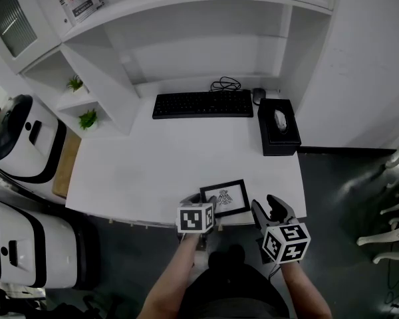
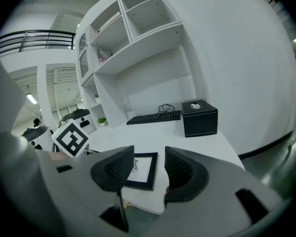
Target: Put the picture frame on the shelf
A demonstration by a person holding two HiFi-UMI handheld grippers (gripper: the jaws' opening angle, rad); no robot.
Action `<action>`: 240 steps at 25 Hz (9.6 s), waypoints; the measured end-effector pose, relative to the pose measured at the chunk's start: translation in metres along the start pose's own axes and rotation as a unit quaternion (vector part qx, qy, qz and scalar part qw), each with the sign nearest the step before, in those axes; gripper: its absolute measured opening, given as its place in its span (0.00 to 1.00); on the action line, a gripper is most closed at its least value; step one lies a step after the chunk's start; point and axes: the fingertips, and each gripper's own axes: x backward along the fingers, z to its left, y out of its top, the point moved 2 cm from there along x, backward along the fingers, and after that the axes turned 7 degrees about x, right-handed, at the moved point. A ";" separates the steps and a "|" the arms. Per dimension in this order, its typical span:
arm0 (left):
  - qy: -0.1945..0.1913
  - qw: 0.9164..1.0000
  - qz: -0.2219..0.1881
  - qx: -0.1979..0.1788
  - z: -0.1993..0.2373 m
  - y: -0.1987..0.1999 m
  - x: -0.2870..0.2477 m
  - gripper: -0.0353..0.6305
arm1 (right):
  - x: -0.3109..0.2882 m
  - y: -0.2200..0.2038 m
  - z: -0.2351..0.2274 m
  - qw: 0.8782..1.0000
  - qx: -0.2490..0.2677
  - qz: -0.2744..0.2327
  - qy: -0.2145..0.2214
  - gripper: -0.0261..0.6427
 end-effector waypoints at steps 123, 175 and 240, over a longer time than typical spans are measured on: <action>0.101 0.910 -0.392 -0.096 0.027 0.241 0.228 0.15 | -0.054 0.246 0.122 0.970 0.130 -0.201 0.041 0.12; 0.024 0.842 -0.494 -0.215 0.051 0.593 0.387 0.15 | -0.105 0.606 0.192 0.933 0.132 -0.331 -0.047 0.12; 0.074 0.924 -0.331 -0.174 0.092 0.742 0.237 0.15 | -0.286 0.687 0.104 0.980 0.118 -0.158 -0.024 0.12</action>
